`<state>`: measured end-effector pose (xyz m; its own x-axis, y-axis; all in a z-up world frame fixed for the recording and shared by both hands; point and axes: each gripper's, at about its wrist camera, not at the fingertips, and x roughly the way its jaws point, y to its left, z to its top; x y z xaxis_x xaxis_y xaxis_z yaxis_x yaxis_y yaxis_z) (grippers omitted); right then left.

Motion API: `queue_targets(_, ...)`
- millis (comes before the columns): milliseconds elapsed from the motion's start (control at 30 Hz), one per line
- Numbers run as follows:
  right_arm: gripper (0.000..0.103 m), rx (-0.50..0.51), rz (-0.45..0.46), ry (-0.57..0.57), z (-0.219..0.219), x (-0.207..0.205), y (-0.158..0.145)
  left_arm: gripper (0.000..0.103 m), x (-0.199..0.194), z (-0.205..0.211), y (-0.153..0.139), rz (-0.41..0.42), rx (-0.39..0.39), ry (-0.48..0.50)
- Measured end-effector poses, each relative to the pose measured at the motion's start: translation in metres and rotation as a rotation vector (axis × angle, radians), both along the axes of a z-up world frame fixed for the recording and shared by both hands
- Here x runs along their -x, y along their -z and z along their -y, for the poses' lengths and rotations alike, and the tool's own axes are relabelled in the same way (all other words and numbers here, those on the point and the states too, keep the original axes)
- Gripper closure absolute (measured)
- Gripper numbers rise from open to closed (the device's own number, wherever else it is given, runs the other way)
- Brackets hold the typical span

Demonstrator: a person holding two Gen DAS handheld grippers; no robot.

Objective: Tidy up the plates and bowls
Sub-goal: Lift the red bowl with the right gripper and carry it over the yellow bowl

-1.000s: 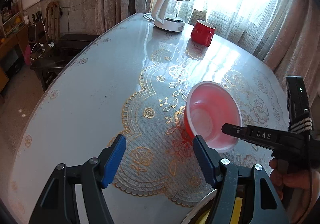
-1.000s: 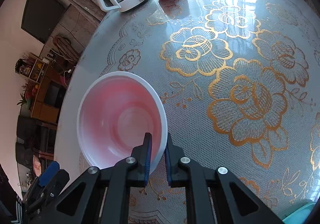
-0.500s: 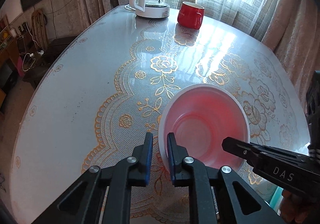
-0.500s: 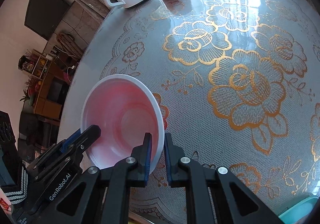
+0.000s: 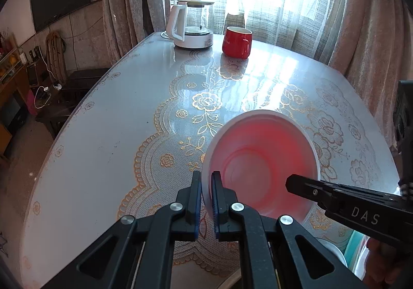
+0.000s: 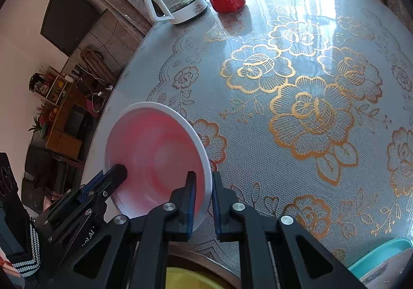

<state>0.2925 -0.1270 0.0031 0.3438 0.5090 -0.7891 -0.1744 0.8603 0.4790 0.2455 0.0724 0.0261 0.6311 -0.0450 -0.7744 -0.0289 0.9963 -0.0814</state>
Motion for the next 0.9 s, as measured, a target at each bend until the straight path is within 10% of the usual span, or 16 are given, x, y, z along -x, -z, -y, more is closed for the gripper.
queue_targets(900,0.091,-0.096,0.102,0.054,0.037,0.116,-0.029,0.096,0.109,0.009,-0.023,0.097,0.099,0.042)
